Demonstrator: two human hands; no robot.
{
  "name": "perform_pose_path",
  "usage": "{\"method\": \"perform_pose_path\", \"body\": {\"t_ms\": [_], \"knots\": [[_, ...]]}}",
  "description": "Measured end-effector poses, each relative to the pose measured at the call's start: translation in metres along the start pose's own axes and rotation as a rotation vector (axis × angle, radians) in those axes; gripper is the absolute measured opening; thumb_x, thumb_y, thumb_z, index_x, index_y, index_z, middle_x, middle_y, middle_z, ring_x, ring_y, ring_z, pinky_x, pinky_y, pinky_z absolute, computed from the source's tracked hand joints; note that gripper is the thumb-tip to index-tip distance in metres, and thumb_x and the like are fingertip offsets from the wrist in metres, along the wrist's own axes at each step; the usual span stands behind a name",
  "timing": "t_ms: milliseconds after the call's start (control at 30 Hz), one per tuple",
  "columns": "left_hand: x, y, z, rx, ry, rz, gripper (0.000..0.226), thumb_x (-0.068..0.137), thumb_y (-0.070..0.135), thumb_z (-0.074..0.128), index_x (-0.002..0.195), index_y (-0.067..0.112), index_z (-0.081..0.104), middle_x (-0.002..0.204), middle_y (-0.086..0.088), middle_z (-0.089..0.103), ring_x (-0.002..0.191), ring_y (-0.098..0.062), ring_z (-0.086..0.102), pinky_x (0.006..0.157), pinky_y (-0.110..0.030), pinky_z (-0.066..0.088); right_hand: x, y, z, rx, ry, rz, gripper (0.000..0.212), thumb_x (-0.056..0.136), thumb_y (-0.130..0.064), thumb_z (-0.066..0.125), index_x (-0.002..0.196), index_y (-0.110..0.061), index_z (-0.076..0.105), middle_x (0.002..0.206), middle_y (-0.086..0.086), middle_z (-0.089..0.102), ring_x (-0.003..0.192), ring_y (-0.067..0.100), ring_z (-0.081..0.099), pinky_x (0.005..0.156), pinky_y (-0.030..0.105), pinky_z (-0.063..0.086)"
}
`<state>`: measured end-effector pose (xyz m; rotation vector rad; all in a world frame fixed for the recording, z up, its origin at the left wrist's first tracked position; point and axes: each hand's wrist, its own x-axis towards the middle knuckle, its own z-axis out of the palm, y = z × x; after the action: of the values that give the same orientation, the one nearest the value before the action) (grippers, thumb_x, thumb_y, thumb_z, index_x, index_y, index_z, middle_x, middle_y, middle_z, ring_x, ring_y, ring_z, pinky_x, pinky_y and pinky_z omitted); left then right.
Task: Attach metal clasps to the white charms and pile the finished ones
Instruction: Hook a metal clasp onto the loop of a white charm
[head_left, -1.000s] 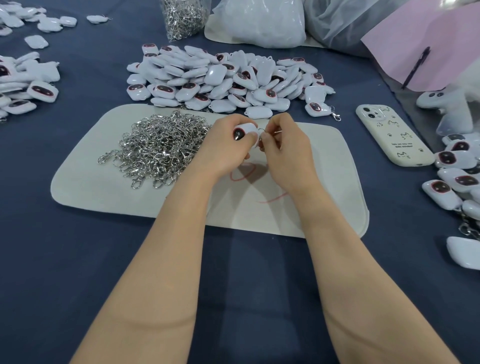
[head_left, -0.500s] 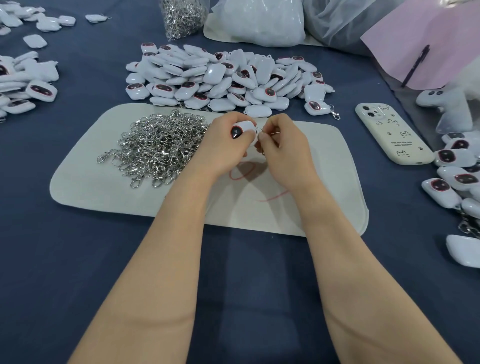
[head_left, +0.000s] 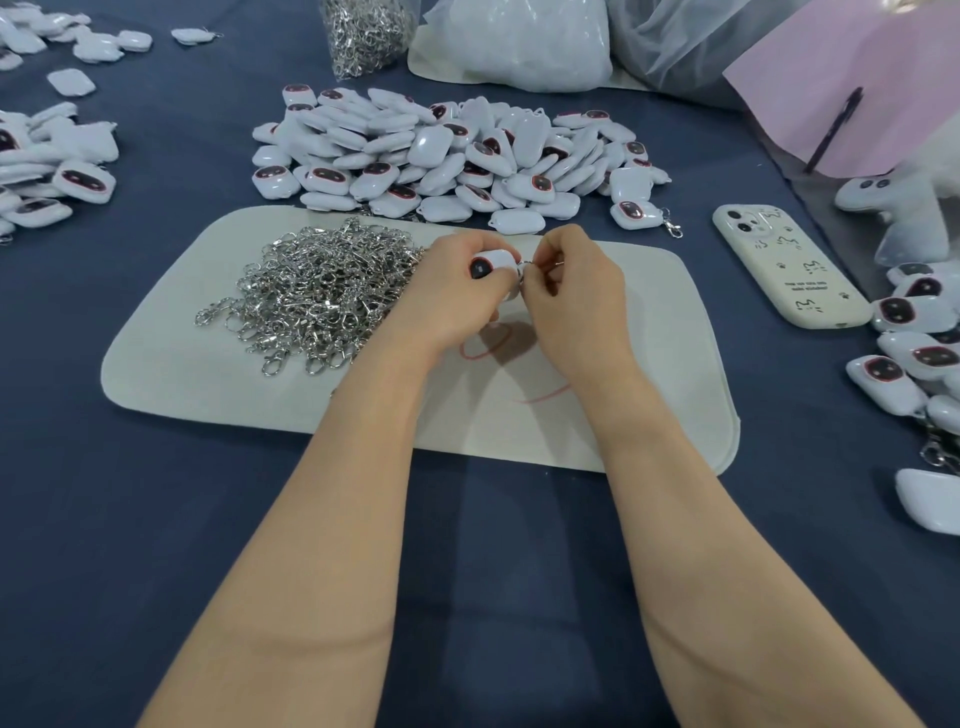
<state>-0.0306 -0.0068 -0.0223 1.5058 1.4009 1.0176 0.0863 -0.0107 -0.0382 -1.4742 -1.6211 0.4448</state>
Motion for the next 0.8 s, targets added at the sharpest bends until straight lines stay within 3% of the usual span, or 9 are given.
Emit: {"method": "perform_pose_path", "body": {"t_ms": [100, 300, 400, 467, 567, 633, 700, 800], "knots": [[-0.0006, -0.0002, 0.0002, 0.010, -0.016, 0.002, 0.015, 0.088, 0.007, 0.056, 0.098, 0.015, 0.064, 0.070, 0.001, 0.059, 0.050, -0.009, 0.053, 0.051, -0.017, 0.044, -0.0007, 0.0003, 0.0001, -0.003, 0.001, -0.016, 0.009, 0.083, 0.002, 0.051, 0.086, -0.007, 0.053, 0.085, 0.012, 0.062, 0.078, 0.028, 0.057, 0.073, 0.034, 0.044], [-0.0006, -0.0018, -0.0022, -0.037, -0.016, 0.001, 0.016, 0.089, 0.006, 0.054, 0.099, 0.015, 0.064, 0.074, -0.002, 0.059, 0.043, -0.003, 0.053, 0.048, -0.015, 0.044, -0.0003, 0.0015, -0.0023, 0.101, -0.005, 0.031, 0.013, 0.086, -0.003, 0.055, 0.084, -0.014, 0.049, 0.081, 0.005, 0.062, 0.077, 0.023, 0.060, 0.066, 0.020, 0.042], [0.0016, -0.0015, -0.0020, -0.080, 0.044, -0.028, 0.023, 0.091, 0.009, 0.055, 0.113, 0.015, 0.059, 0.082, -0.004, 0.062, 0.044, -0.001, 0.057, 0.048, -0.016, 0.049, -0.0001, 0.0012, -0.0037, 0.183, 0.008, 0.099, 0.015, 0.088, -0.005, 0.056, 0.081, -0.017, 0.049, 0.076, 0.002, 0.062, 0.077, 0.021, 0.062, 0.064, 0.029, 0.049], [0.0016, -0.0022, -0.0009, -0.079, 0.064, -0.011, 0.033, 0.092, 0.008, 0.054, 0.121, 0.023, 0.055, 0.086, -0.002, 0.059, 0.051, -0.006, 0.065, 0.050, -0.020, 0.053, 0.0001, 0.0005, -0.0045, 0.202, 0.017, 0.127, 0.023, 0.089, -0.007, 0.055, 0.077, -0.025, 0.047, 0.073, -0.004, 0.061, 0.075, 0.014, 0.064, 0.056, 0.025, 0.048], [0.0013, -0.0038, 0.0021, 0.041, 0.045, 0.052, 0.024, 0.094, 0.008, 0.050, 0.104, 0.026, 0.062, 0.086, 0.000, 0.059, 0.066, -0.015, 0.070, 0.066, -0.036, 0.059, 0.0005, -0.0008, -0.0049, 0.233, 0.010, 0.151, 0.027, 0.089, -0.008, 0.054, 0.075, -0.029, 0.045, 0.074, -0.005, 0.063, 0.071, 0.004, 0.064, 0.050, 0.018, 0.046], [0.0022, -0.0043, 0.0039, 0.129, 0.059, 0.093, 0.013, 0.092, 0.013, 0.055, 0.093, 0.022, 0.064, 0.082, -0.004, 0.064, 0.073, -0.021, 0.069, 0.076, -0.042, 0.057, 0.0011, -0.0012, -0.0047, 0.223, -0.005, 0.152, 0.027, 0.089, -0.008, 0.054, 0.075, -0.029, 0.044, 0.075, -0.004, 0.063, 0.073, 0.007, 0.064, 0.051, 0.020, 0.045], [0.0038, -0.0055, 0.0042, 0.216, 0.085, 0.131, 0.007, 0.088, 0.015, 0.060, 0.091, 0.016, 0.066, 0.079, -0.004, 0.064, 0.073, -0.023, 0.064, 0.077, -0.038, 0.054, 0.0019, -0.0011, -0.0037, 0.221, -0.024, 0.154, 0.026, 0.089, -0.008, 0.054, 0.075, -0.028, 0.044, 0.074, -0.003, 0.063, 0.070, 0.008, 0.062, 0.051, 0.020, 0.043], [0.0043, -0.0080, 0.0031, 0.339, 0.133, 0.174, 0.007, 0.087, 0.017, 0.061, 0.089, 0.015, 0.067, 0.067, 0.009, 0.057, 0.061, -0.008, 0.053, 0.065, -0.023, 0.041, 0.0025, -0.0009, -0.0014, 0.224, -0.050, 0.160, 0.025, 0.088, -0.006, 0.055, 0.074, -0.025, 0.046, 0.071, -0.003, 0.062, 0.067, 0.011, 0.061, 0.059, 0.024, 0.045]]}}
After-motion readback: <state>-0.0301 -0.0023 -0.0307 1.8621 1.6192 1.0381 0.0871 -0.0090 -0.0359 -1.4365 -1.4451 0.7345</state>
